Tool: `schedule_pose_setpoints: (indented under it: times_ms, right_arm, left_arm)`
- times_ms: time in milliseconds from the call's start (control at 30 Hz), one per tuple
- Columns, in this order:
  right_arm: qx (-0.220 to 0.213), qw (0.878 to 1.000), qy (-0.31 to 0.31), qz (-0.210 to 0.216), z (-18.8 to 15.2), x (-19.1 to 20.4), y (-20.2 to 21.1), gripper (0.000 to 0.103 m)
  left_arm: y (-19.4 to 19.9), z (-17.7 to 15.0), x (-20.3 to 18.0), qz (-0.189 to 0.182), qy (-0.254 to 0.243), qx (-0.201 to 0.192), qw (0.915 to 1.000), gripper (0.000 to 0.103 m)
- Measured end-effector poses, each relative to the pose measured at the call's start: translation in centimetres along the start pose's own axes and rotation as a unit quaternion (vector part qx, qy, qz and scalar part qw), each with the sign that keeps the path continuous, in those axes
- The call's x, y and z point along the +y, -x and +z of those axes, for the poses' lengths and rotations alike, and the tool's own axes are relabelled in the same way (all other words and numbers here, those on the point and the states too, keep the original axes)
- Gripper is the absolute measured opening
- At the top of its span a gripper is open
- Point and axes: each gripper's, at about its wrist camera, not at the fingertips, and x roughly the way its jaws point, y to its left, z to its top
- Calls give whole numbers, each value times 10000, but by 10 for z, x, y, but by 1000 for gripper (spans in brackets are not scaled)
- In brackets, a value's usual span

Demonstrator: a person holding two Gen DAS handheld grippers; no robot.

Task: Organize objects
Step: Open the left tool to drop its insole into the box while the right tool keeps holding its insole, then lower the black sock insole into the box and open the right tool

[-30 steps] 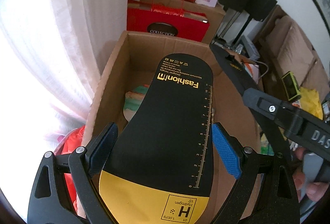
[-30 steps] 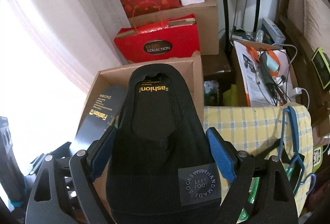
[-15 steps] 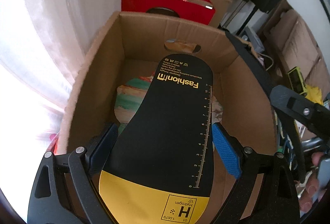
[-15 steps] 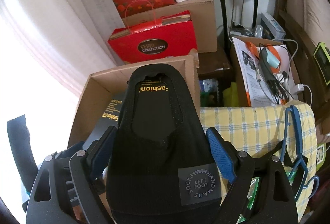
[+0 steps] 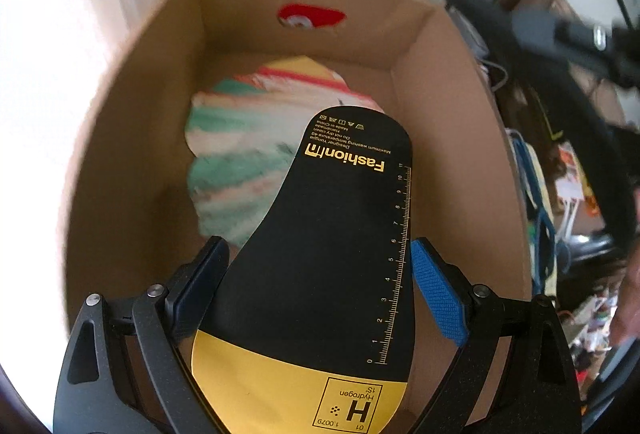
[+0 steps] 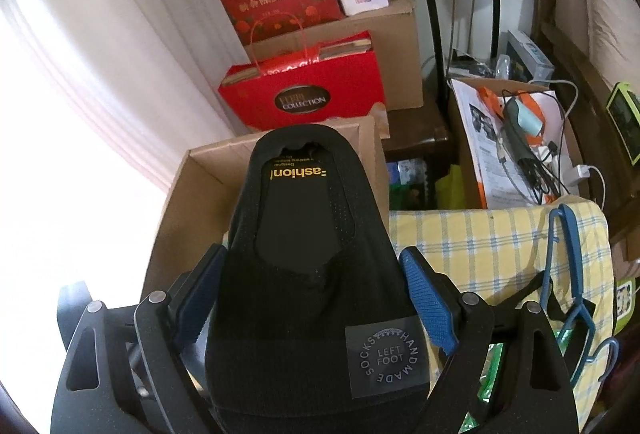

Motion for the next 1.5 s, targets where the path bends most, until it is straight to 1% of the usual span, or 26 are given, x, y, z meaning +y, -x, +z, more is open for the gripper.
schedule_pose_setpoints:
  times_ms: [133, 367, 567, 733, 933, 1033, 1167, 1300, 1400, 1500]
  right_arm:
    - [-77, 10000, 21, -3, 0, 0, 12, 88]
    - [-123, 9999, -34, 14, -4, -6, 23, 88]
    - [-128, 9999, -56, 23, -8, -11, 30, 88]
    - [-130, 9999, -87, 11, -10, -15, 33, 88]
    - [-118, 9999, -48, -5, -11, -13, 34, 88]
    - [-95, 10000, -29, 2, -12, -9, 31, 88]
    - [-42, 10000, 29, -9, -12, -2, 23, 88]
    - [28, 9999, 151, -7, -14, 12, 12, 88]
    - [104, 9996, 245, -2, -15, 22, 1, 88]
    - [180, 9993, 341, -12, -18, 34, -14, 88]
  left_arm:
    - [-5, -9, -10, -5, 5, 139, 9999, 90]
    - [-25, -18, -17, -388, 257, 656, 9968, 91]
    - [-31, -22, -21, -604, 369, 908, 9934, 93]
    - [-17, -22, -21, -611, 309, 744, 9949, 93]
    - [26, -11, -6, -347, 260, 107, 9990, 93]
    - [48, -7, 1, -159, 213, -211, 9994, 93]
    - [69, -3, 16, -19, 225, -483, 9986, 94]
    - [80, -1, 31, -9, 273, -561, 9981, 95]
    - [75, 0, 38, -23, 279, -530, 9982, 95]
    - [72, -2, 43, 62, 253, -506, 9984, 95]
